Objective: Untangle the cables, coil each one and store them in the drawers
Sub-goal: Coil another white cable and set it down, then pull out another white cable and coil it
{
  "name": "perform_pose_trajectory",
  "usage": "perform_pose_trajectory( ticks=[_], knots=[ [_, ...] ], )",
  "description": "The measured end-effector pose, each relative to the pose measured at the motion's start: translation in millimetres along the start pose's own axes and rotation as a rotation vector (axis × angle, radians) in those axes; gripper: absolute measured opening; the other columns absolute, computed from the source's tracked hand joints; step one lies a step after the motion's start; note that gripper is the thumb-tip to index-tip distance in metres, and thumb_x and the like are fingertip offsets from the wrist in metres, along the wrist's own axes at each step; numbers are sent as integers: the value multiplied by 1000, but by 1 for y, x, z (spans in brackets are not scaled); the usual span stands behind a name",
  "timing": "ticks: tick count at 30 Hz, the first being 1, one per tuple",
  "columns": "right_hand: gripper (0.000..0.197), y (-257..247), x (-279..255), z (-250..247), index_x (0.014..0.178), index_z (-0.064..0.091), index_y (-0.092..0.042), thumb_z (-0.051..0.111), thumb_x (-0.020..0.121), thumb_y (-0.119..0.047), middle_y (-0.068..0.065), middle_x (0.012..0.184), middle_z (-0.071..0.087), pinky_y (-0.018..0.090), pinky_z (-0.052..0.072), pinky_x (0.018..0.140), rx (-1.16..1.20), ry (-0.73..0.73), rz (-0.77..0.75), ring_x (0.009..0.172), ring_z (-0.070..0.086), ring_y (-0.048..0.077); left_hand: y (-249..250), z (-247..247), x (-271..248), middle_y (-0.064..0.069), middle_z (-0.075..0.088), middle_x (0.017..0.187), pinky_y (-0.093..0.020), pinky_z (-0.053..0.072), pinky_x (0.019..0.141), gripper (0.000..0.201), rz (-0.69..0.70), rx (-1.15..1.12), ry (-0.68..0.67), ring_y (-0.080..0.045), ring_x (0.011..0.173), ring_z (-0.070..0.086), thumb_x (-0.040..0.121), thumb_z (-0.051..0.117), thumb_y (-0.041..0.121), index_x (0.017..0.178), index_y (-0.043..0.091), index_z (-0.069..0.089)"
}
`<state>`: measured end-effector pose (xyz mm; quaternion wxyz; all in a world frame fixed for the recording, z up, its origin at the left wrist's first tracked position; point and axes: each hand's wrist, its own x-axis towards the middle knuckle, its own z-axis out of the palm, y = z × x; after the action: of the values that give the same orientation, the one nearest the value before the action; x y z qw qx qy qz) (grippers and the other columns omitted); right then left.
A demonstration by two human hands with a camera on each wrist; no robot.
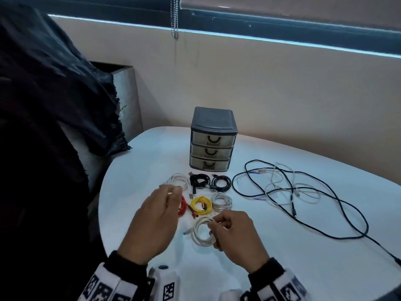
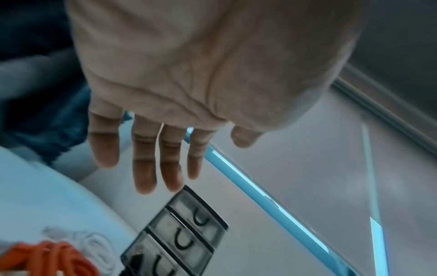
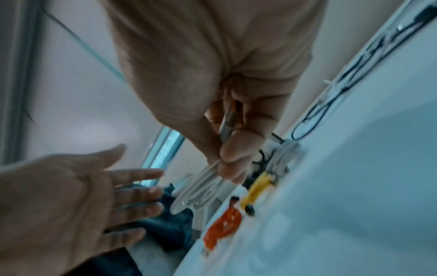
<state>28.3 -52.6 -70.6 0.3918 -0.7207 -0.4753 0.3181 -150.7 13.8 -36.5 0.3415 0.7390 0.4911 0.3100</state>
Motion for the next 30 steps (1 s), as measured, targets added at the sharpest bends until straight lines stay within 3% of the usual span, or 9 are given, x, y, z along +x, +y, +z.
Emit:
perform_pose_trajectory(
  ticks=[4, 7, 11, 13, 17, 20, 22, 26, 30],
  knots=[
    [22, -2, 10, 43, 66, 65, -5, 68, 86, -14, 13, 57, 67, 27, 51, 46, 13, -76, 53, 44, 64, 20, -20, -30, -14, 6, 67, 88, -31, 45, 80, 26, -183, -218, 86, -14, 91, 63, 97, 44, 49, 93, 30, 62],
    [29, -8, 17, 62, 63, 61, -8, 72, 86, -21, 9, 53, 62, 33, 52, 52, 127, -90, 119, 49, 68, 26, -32, -36, -22, 5, 68, 89, -27, 43, 75, 22, -238, -267, 89, -15, 90, 64, 96, 49, 45, 92, 28, 63],
    [22, -5, 13, 55, 89, 68, -20, 73, 81, -39, -3, 87, 70, 39, 61, 72, 50, 39, 90, 66, 73, 18, -38, -40, -27, 1, 69, 85, -25, 44, 70, 19, -254, -314, 114, -18, 84, 65, 95, 55, 41, 87, 26, 65],
    [23, -2, 6, 43, 95, 69, -16, 73, 83, -35, -3, 85, 71, 42, 61, 72, 52, 47, 103, 61, 72, 15, -37, -37, -27, 0, 70, 83, -24, 45, 68, 18, -250, -330, 112, -16, 81, 66, 95, 57, 38, 87, 25, 66],
    [15, 3, -5, 12, 87, 70, -19, 72, 85, -34, -3, 69, 73, 35, 59, 67, 4, 46, 128, 57, 71, 12, -27, -22, -22, -1, 70, 78, -25, 46, 67, 17, -218, -395, 68, -12, 71, 66, 96, 58, 31, 88, 20, 68],
    [16, 13, -1, -18, 83, 70, -21, 71, 85, -37, -2, 67, 73, 32, 57, 65, -35, 59, 142, 58, 71, 13, -10, -4, -17, -1, 70, 77, -23, 48, 63, 18, -186, -434, -1, -10, 71, 65, 97, 56, 31, 91, 20, 69],
    [17, 24, 11, -46, 82, 70, -22, 71, 85, -39, -2, 70, 73, 32, 57, 67, -87, 105, 144, 63, 71, 15, 4, 9, -13, -1, 71, 78, -27, 48, 68, 19, -169, -457, -51, -10, 71, 66, 97, 54, 30, 94, 19, 69],
    [25, 56, 40, -120, 95, 70, -24, 64, 87, -47, -6, 95, 71, 33, 52, 84, -428, 263, 216, 89, 67, 17, 31, 36, -2, 1, 68, 72, -28, 46, 72, 20, -149, -521, -149, -11, 70, 64, 97, 54, 25, 97, 11, 68],
    [40, 91, 40, -172, 118, 60, -22, 57, 89, -50, -2, 124, 61, 31, 48, 89, -843, 94, 394, 108, 60, 20, 55, 62, 6, 2, 68, 71, -30, 47, 71, 18, -142, -545, -232, -12, 70, 64, 97, 56, 24, 95, 12, 69]
  ],
)
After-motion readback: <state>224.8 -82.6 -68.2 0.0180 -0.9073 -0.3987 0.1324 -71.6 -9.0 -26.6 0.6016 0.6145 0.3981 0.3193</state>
